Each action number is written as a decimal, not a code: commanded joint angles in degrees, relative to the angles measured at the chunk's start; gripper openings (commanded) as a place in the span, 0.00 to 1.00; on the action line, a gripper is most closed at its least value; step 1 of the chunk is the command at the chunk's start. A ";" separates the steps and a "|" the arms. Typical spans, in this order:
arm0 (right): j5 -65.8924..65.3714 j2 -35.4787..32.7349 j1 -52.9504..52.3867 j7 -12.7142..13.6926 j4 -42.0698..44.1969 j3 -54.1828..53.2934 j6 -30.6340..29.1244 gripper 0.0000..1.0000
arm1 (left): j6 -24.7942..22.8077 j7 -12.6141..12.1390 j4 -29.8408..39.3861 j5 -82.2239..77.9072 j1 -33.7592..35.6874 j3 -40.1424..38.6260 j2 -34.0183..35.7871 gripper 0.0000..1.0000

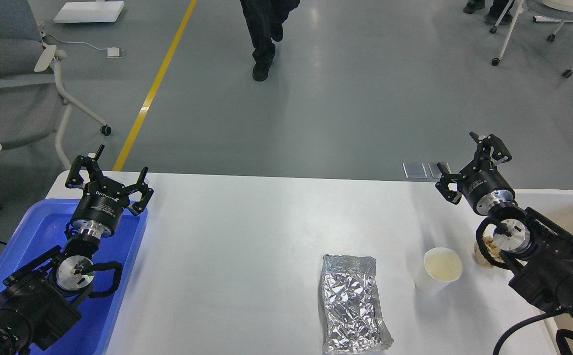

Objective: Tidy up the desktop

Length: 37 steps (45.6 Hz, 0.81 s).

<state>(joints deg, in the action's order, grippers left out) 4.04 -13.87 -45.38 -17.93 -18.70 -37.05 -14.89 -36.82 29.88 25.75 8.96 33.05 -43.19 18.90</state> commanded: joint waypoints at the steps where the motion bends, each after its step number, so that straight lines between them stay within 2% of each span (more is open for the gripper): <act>1: 0.00 -0.02 -0.15 0.00 -0.02 0.04 0.04 1.00 | 0.00 0.01 0.00 0.00 0.00 0.03 0.00 1.00; 19: -0.26 -1.60 0.11 0.00 -2.03 0.22 -0.22 1.00 | 0.09 0.01 0.00 0.00 0.09 0.03 0.00 1.00; 27: -0.88 -8.01 1.25 0.00 -12.84 0.57 2.32 1.00 | 0.09 0.01 0.00 0.00 0.09 0.03 0.00 1.00; 37: -3.69 -18.64 1.78 0.00 -26.98 6.81 5.84 1.00 | 0.00 0.01 0.00 0.00 0.09 0.03 0.00 1.00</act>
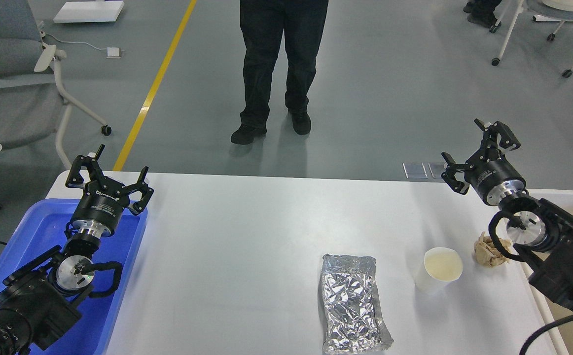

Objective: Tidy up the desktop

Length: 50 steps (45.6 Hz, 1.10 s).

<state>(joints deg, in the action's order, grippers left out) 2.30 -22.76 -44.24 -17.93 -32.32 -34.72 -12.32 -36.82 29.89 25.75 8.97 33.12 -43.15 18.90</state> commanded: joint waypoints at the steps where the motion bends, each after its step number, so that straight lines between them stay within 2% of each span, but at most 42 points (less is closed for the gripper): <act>1: -2.12 -11.24 0.65 0.00 -15.21 5.19 3.71 1.00 | 0.00 -0.01 0.00 0.00 0.01 0.00 0.00 1.00; 7: -2.48 -22.05 3.10 -0.09 -26.98 6.51 4.94 1.00 | 0.00 -0.01 0.00 0.00 0.01 0.00 0.00 1.00; 13: -4.84 -29.79 5.30 -0.09 -35.87 6.51 5.47 1.00 | 0.00 -0.01 0.00 0.00 0.01 0.00 0.00 1.00; 27: -17.76 -39.63 10.58 -0.18 -53.27 7.39 9.95 0.99 | 0.00 -0.01 0.00 0.00 0.01 0.00 0.00 1.00; 34: -25.84 -45.61 10.49 -0.18 -57.40 10.46 10.04 0.99 | 0.00 -0.01 0.00 0.00 0.01 0.00 0.00 1.00; 39: -36.21 -50.53 10.05 -0.18 -61.19 12.13 10.04 0.99 | 0.00 -0.10 0.00 0.00 0.01 0.00 0.00 1.00; 50: -60.64 -52.74 9.26 -0.35 -61.72 17.93 10.74 0.99 | 0.00 -0.01 0.00 0.00 0.01 0.00 0.00 1.00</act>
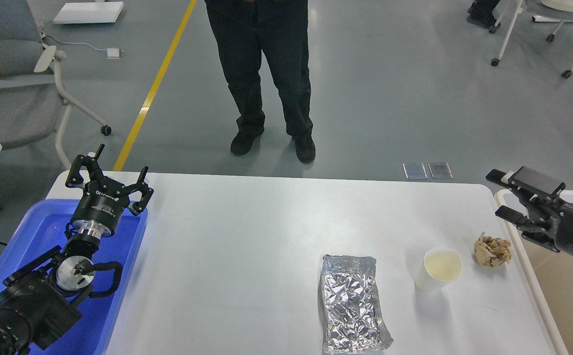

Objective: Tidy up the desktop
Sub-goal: 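Lower the right gripper toward the small paper cup of yellow liquid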

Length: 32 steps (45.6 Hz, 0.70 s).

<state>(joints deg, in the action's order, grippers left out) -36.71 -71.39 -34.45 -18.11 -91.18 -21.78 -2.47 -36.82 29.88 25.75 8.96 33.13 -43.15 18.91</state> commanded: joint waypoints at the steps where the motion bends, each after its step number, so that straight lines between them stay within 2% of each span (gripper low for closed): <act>1: -23.30 -4.11 -1.14 -0.34 -2.87 5.60 1.15 0.99 | -0.01 0.00 0.00 0.00 0.01 0.00 -0.02 1.00; 5: -26.13 -4.11 -3.86 -1.75 -2.78 9.47 1.51 0.99 | -0.01 0.00 0.00 0.00 0.01 0.00 -0.02 1.00; 13: -29.47 -2.09 -11.25 -1.93 -0.67 17.91 2.91 0.99 | -0.01 -0.09 0.00 0.00 0.01 0.00 0.07 1.00; 32: -29.12 11.00 -24.78 -2.02 7.76 34.52 5.29 0.99 | -0.01 -0.09 0.00 0.00 0.01 0.00 -0.02 1.00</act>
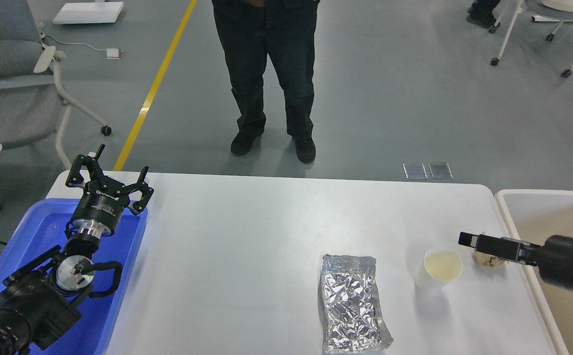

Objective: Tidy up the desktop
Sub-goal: 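Lower the right gripper toward the small paper cup of yellow liquid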

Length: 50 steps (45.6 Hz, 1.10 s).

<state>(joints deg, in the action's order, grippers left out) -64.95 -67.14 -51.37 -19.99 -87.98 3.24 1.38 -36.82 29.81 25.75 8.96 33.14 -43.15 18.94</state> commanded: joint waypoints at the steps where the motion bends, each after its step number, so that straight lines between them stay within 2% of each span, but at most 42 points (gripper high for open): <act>1: -0.88 7.46 -8.22 -0.14 5.18 10.03 1.43 0.99 | 0.00 -0.01 0.00 0.01 -0.01 0.00 -0.04 1.00; 16: -1.50 14.67 -8.48 -0.14 13.44 13.02 2.40 0.99 | 0.00 -0.01 0.00 0.01 -0.01 0.00 0.04 1.00; 34: -4.04 16.61 -7.43 -0.14 18.72 15.39 4.42 0.99 | 0.00 -0.01 0.00 0.01 -0.01 0.00 0.04 1.00; 50: -4.49 17.05 -6.73 -0.14 20.12 17.33 5.39 0.99 | 0.00 -0.01 0.00 0.01 -0.01 0.00 0.04 1.00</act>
<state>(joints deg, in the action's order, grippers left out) -69.03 -50.74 -58.67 -20.13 -69.34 19.55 5.86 -36.83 29.80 25.75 8.97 33.13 -43.15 18.95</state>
